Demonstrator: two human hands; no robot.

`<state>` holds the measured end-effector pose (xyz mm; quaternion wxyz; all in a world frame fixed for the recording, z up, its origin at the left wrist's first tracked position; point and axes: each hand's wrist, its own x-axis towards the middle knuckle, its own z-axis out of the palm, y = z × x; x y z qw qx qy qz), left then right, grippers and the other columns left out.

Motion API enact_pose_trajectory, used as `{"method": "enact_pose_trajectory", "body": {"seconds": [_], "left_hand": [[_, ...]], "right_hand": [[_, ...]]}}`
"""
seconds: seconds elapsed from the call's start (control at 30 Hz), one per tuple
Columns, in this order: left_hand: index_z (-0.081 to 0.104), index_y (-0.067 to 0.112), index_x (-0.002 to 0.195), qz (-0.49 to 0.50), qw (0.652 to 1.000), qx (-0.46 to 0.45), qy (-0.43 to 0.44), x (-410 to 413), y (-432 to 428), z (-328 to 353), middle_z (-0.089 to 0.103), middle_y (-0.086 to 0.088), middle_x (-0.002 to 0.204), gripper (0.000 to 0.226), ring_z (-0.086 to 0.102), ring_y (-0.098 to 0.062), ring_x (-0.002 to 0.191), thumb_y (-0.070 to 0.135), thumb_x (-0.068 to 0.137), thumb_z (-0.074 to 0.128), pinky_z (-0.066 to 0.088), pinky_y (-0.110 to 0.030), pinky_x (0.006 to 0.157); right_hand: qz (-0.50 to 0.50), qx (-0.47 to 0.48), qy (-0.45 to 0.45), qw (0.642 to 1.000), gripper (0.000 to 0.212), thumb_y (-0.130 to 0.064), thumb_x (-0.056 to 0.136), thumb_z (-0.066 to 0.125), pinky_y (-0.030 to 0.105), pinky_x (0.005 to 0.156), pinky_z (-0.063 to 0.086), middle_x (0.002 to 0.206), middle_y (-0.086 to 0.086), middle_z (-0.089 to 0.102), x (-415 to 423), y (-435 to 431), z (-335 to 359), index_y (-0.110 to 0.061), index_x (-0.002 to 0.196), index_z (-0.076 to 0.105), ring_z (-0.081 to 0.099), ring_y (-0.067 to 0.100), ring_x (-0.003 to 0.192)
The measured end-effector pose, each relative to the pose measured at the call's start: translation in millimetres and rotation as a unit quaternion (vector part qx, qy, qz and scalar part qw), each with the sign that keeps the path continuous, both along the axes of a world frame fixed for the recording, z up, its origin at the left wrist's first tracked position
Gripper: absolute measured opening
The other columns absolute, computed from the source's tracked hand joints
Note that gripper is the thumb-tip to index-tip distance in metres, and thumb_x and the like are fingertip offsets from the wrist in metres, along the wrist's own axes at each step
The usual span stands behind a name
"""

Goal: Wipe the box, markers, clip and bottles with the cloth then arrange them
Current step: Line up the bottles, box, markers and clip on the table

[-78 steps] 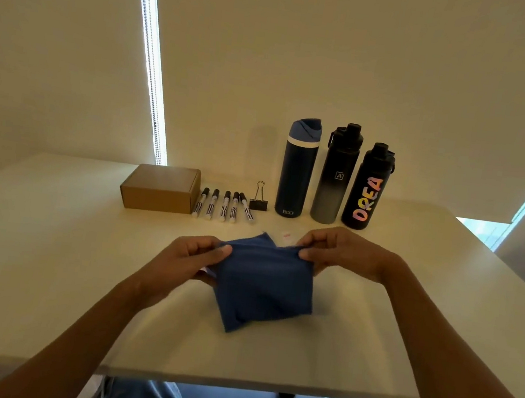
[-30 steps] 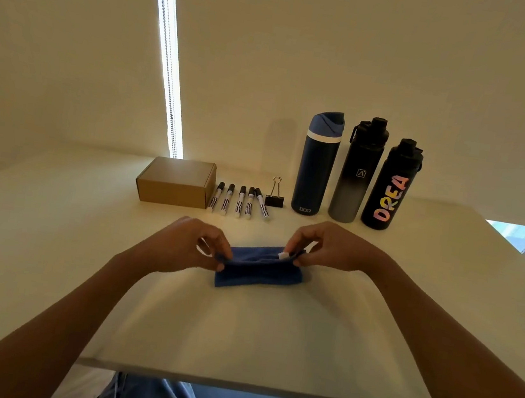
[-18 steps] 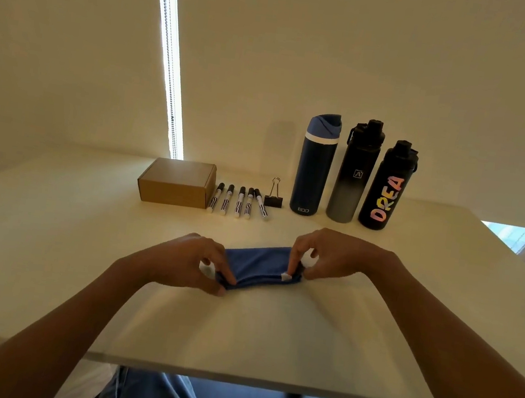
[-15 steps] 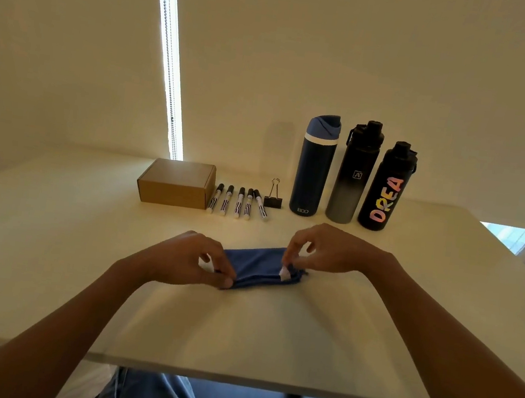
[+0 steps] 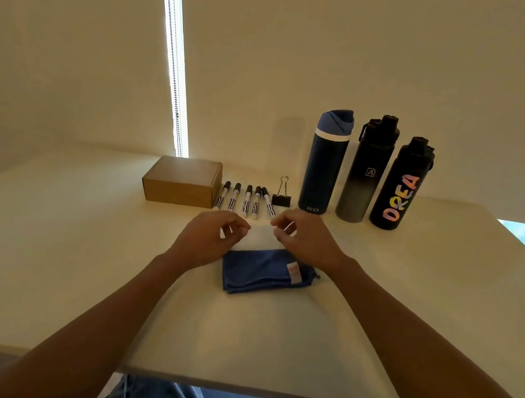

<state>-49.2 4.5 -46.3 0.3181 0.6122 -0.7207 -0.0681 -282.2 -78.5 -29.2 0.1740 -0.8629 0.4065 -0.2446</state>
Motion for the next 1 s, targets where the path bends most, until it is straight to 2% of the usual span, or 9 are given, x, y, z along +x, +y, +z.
{"method": "enact_pose_trajectory", "body": {"seconds": [0.13,0.2,0.27,0.4,0.47,0.67,0.8,0.93,1.0], "left_hand": [[0.073,0.033,0.117,0.051,0.998,-0.034,0.011,9.4,-4.2,-21.2,0.07,0.017,0.099,0.025,0.063,-0.002,0.084,0.047,0.102,0.059,0.057,-0.026,0.078],[0.073,0.034,0.115,0.06,0.997,-0.054,0.018,13.7,-6.1,-24.2,0.069,0.019,0.096,0.023,0.062,-0.001,0.081,0.047,0.102,0.058,0.057,-0.024,0.075],[0.072,0.035,0.113,0.073,0.995,-0.057,0.022,16.9,-7.2,-26.0,0.068,0.02,0.094,0.022,0.062,0.0,0.079,0.048,0.102,0.058,0.058,-0.023,0.074],[0.071,0.035,0.112,0.073,0.995,-0.06,0.017,18.6,-8.4,-29.3,0.068,0.019,0.094,0.022,0.062,0.0,0.078,0.049,0.102,0.058,0.056,-0.021,0.073],[0.072,0.034,0.112,0.073,0.995,-0.059,0.016,19.1,-9.8,-30.6,0.068,0.018,0.093,0.024,0.062,-0.001,0.077,0.05,0.102,0.058,0.055,-0.02,0.073],[0.072,0.032,0.112,0.075,0.996,-0.054,0.011,19.6,-12.3,-31.3,0.069,0.016,0.093,0.025,0.062,-0.004,0.078,0.05,0.102,0.058,0.059,-0.027,0.075],[0.072,0.031,0.112,0.079,0.995,-0.053,0.009,19.6,-11.9,-31.5,0.069,0.014,0.093,0.026,0.062,-0.005,0.077,0.05,0.102,0.058,0.06,-0.03,0.076],[0.073,0.03,0.111,0.078,0.996,-0.051,0.017,21.1,-11.8,-31.2,0.069,0.013,0.092,0.025,0.062,-0.007,0.078,0.049,0.102,0.058,0.06,-0.032,0.077],[0.073,0.029,0.111,0.077,0.995,-0.054,0.023,21.7,-11.4,-31.7,0.07,0.012,0.092,0.025,0.063,-0.008,0.078,0.048,0.102,0.059,0.06,-0.033,0.077]], "right_hand": [[-0.093,0.018,-0.033,0.995,0.029,-0.031,0.089,0.07,0.028,0.085,0.055,0.108,-0.007,0.062,20.8,-28.5,-13.2,-0.027,0.117,0.064,0.06,0.007,0.09],[-0.115,0.01,-0.037,0.993,0.032,-0.032,0.087,0.072,0.029,0.085,0.054,0.104,-0.007,0.06,31.9,-39.9,-15.9,-0.028,0.117,0.064,0.059,0.008,0.09],[-0.113,0.002,-0.027,0.993,0.028,-0.03,0.085,0.073,0.032,0.086,0.053,0.094,-0.007,0.063,41.8,-49.5,-19.7,-0.031,0.113,0.067,0.058,0.008,0.09],[-0.115,-0.011,-0.026,0.993,0.018,-0.025,0.084,0.074,0.034,0.091,0.054,0.103,-0.005,0.07,55.1,-59.0,-27.6,-0.029,0.102,0.075,0.062,0.009,0.094],[-0.116,-0.021,-0.023,0.993,0.017,-0.025,0.085,0.074,0.033,0.09,0.054,0.101,-0.006,0.071,58.6,-58.4,-28.0,-0.027,0.102,0.076,0.063,0.009,0.093],[-0.109,-0.022,-0.033,0.993,0.014,-0.024,0.087,0.073,0.029,0.086,0.054,0.095,-0.009,0.073,60.6,-52.8,-24.4,-0.025,0.1,0.076,0.064,0.004,0.086],[-0.109,-0.02,-0.042,0.993,0.013,-0.025,0.086,0.074,0.031,0.088,0.055,0.093,-0.01,0.073,62.0,-50.1,-22.1,-0.026,0.099,0.076,0.064,0.004,0.086],[-0.103,0.009,-0.053,0.993,0.021,-0.029,0.084,0.077,0.032,0.084,0.056,0.067,-0.01,0.068,60.0,-47.4,-19.5,-0.029,0.105,0.073,0.063,0.003,0.068],[-0.097,0.006,-0.047,0.994,0.023,-0.032,0.085,0.077,0.032,0.084,0.057,0.071,-0.012,0.068,55.4,-42.0,-13.1,-0.029,0.107,0.071,0.063,0.001,0.068]]}}
